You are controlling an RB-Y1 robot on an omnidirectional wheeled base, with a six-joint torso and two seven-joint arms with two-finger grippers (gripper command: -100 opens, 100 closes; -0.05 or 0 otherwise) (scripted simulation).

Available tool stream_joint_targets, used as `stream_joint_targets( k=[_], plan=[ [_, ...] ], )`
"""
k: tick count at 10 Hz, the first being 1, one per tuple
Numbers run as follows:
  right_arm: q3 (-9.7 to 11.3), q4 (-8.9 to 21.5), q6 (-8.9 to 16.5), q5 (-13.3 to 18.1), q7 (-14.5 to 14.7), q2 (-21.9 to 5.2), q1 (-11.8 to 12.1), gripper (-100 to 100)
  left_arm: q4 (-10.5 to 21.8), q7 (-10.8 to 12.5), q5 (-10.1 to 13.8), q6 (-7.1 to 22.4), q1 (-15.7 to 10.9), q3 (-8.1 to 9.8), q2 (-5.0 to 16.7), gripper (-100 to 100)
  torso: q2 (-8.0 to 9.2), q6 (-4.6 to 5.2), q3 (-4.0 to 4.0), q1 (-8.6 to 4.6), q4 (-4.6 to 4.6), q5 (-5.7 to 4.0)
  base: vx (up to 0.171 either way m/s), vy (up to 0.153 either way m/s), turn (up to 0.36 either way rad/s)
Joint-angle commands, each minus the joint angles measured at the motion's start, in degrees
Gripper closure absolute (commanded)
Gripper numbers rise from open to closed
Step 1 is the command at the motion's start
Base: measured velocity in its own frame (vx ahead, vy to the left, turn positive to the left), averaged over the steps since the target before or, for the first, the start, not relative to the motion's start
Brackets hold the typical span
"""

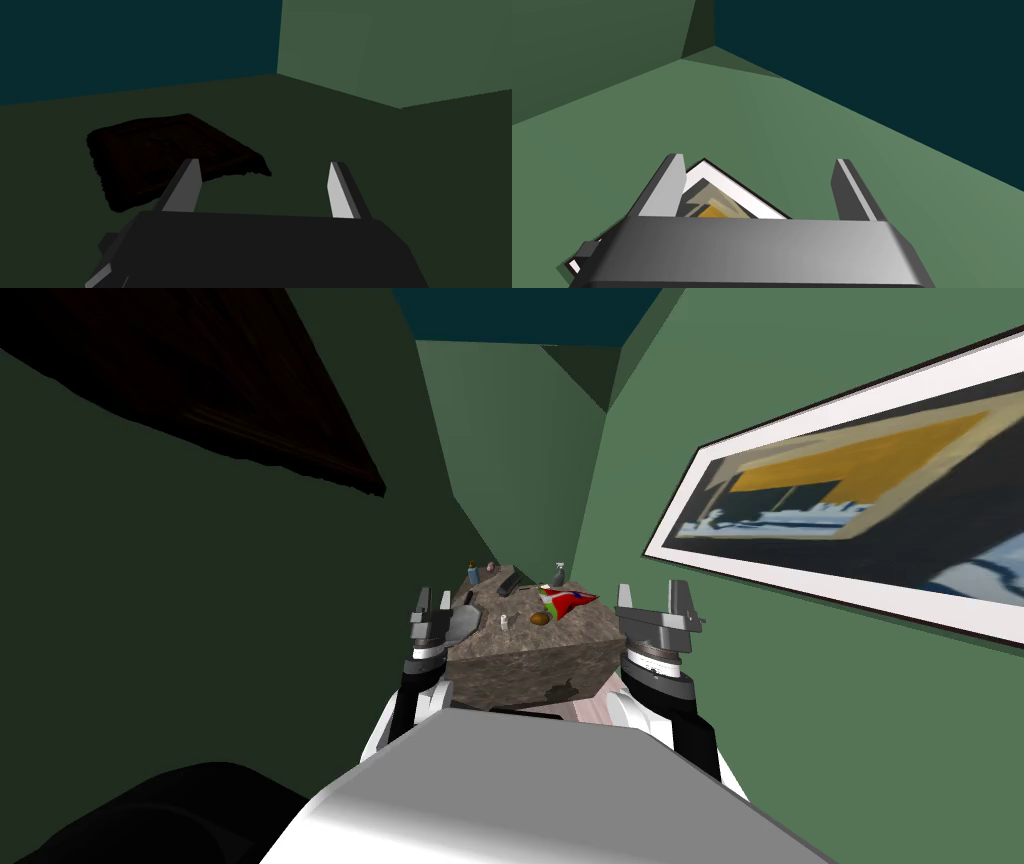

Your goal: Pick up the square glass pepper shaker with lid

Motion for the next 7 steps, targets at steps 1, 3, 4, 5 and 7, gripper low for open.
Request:
stream_joint_targets(
  k=[1, 3, 4, 5, 7],
  plan=[
    [0.0, 0.0, 0.0, 0.0, 0.0, 0.0, 0.0, 0, 0.3, -0.3, -0.3, 0.4, 0.6, 0.28, 2.6, -100, 0.00, 0.00, 0.00, 0.00, 0.00, 0.00, 0.020, -0.019, -0.017],
    [0.0, 0.0, 0.0, 0.0, 0.0, 0.0, 0.0, 0, 0.8, -0.8, -0.6, 1.1, 1.5, 0.68, 4.9, -100, -0.11, 0.00, -0.06, -0.13, -0.02, -0.03, 0.035, -0.046, 0.008],
    [0.0, 0.0, 0.0, 0.0, 0.0, 0.0, 0.0, 0, 1.0, -1.1, -0.9, 1.5, 2.1, 0.93, 5.9, -100, -0.11, -0.01, -0.07, -0.16, -0.03, -0.04, 0.015, -0.039, 0.041],
    [0.0, 0.0, 0.0, 0.0, 0.0, 0.0, 0.0, 0, 1.7, -1.8, -1.4, 2.4, 3.5, 1.54, 7.7, -100, -0.07, -0.01, -0.04, -0.13, -0.02, -0.03, 0.016, -0.062, 0.028],
    [0.0, 0.0, 0.0, 0.0, 0.0, 0.0, 0.0, 0, 2.5, -2.7, -2.1, 3.5, 5.1, 2.25, 9.1, -100, -0.06, -0.01, -0.04, -0.22, -0.02, -0.05, 0.021, -0.060, 0.057]
  ],
)
